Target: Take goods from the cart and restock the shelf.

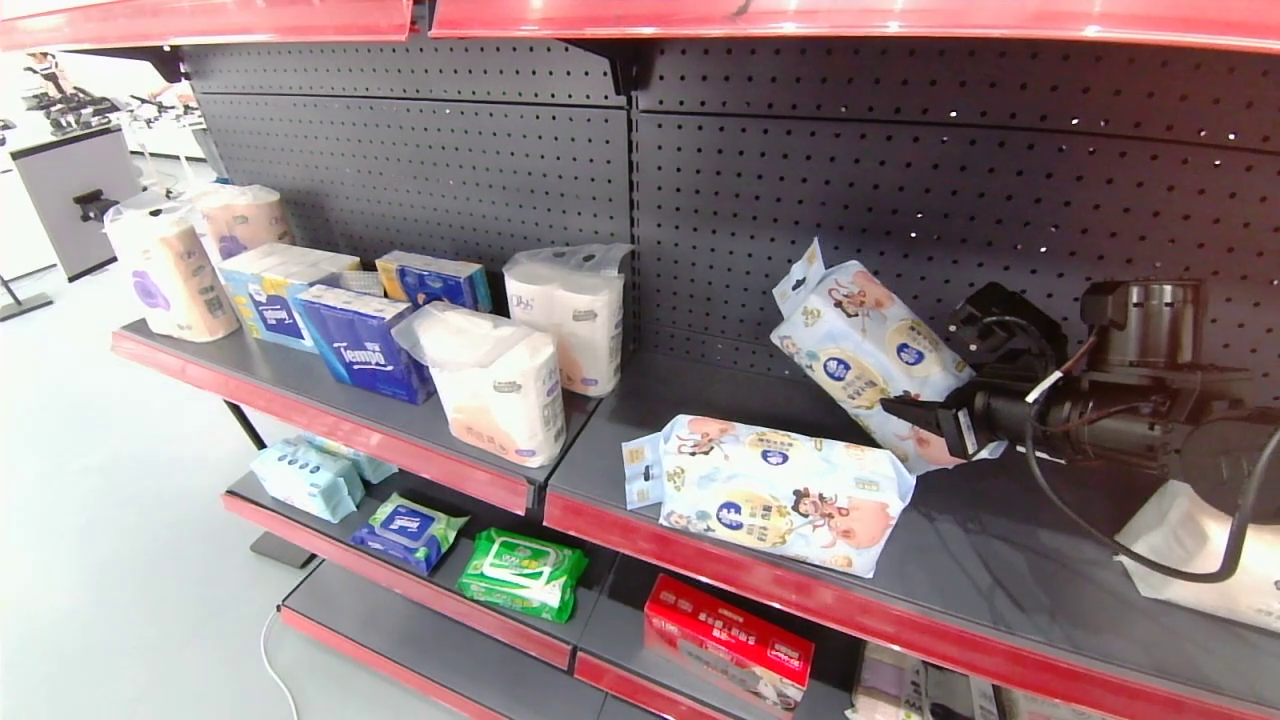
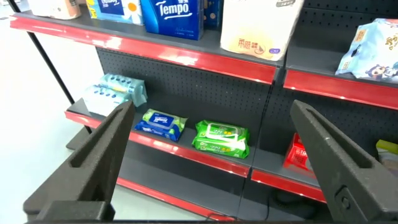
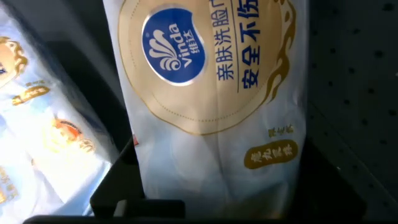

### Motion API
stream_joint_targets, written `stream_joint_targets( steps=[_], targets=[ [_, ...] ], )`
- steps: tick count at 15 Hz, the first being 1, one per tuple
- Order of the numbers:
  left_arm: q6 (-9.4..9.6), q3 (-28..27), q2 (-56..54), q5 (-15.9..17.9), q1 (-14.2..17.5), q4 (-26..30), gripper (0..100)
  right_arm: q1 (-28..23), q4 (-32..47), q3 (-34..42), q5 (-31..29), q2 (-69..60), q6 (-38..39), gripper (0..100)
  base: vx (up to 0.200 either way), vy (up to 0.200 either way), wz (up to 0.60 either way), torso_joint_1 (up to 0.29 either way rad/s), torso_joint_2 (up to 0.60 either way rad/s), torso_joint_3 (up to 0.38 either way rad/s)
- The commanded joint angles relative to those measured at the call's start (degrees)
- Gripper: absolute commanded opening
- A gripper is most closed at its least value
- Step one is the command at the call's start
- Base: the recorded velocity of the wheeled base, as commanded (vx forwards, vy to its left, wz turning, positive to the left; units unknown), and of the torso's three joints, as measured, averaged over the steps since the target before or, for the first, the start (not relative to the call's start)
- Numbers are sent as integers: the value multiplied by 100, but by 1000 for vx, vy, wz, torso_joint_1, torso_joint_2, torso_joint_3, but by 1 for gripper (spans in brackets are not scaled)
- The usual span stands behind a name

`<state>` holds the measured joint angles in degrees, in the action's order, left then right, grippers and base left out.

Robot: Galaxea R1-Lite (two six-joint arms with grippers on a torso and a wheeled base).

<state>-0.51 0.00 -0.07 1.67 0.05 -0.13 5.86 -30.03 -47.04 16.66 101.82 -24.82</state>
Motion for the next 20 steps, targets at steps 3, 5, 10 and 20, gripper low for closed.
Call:
stream_joint_targets(
  steps=[3, 5, 10, 20],
  targets=[
    [-2, 0, 7, 0, 4, -4, 100, 213, -3, 134, 30, 40, 39, 0, 0, 0, 0, 0, 0, 0],
    [-2, 0, 7, 0, 4, -4, 100, 222, -3, 178, 21, 31, 65, 0, 0, 0, 0, 0, 0, 0],
    [-2, 0, 7, 0, 4, -4, 100, 266, 5, 371, 3, -92, 65, 0, 0, 0, 0, 0, 0, 0],
    [-2, 0, 7, 0, 4, -4, 100, 451, 41, 679, -5, -311, 197, 0, 0, 0, 0, 0, 0, 0]
  ],
)
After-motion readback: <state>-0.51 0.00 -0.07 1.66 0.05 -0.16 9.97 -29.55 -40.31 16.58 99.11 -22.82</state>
